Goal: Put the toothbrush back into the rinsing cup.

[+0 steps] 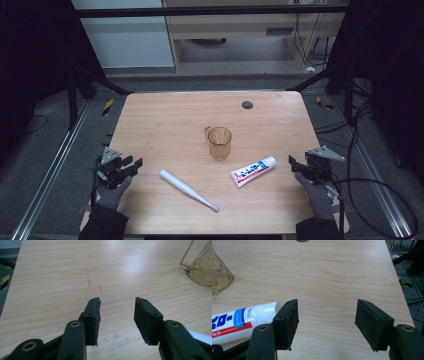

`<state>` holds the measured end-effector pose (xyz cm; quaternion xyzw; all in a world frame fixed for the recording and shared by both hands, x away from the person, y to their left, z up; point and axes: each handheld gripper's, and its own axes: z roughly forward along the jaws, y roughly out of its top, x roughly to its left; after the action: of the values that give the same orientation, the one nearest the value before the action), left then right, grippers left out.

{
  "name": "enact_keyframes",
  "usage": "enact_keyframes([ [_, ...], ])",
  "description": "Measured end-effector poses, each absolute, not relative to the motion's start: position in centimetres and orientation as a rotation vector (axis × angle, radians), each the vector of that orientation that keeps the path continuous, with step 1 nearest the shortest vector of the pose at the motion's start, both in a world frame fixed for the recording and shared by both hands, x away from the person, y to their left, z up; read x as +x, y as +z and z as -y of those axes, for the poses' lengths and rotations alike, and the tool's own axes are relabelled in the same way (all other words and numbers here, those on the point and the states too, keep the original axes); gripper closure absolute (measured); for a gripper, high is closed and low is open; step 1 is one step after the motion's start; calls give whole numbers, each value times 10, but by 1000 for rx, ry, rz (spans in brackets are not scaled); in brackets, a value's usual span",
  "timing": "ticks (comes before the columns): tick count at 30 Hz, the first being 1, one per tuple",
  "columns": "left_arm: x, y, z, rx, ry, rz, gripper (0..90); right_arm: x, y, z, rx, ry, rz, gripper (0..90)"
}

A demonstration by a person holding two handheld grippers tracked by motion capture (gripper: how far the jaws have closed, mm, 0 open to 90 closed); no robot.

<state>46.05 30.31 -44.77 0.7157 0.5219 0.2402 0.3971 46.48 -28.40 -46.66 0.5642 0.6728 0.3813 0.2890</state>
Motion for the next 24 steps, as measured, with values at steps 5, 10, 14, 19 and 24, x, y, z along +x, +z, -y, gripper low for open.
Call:
enact_keyframes([
  [5,457,-445,-293,1852,563,-1278,725,462,-466,277,1485,1004,-1826,380],
  [10,458,-443,-281,1913,530,-1239,852,462,-464,272,1462,1001,-1842,430],
  [14,461,-442,-270,1950,493,-1210,896,461,-466,270,1455,1001,-1869,458],
  [19,464,-441,-257,2011,483,-1163,899,459,-466,268,1447,994,-1883,475],
  [24,477,-448,-237,2114,430,-1114,900,456,-467,261,1440,976,-1909,480],
])
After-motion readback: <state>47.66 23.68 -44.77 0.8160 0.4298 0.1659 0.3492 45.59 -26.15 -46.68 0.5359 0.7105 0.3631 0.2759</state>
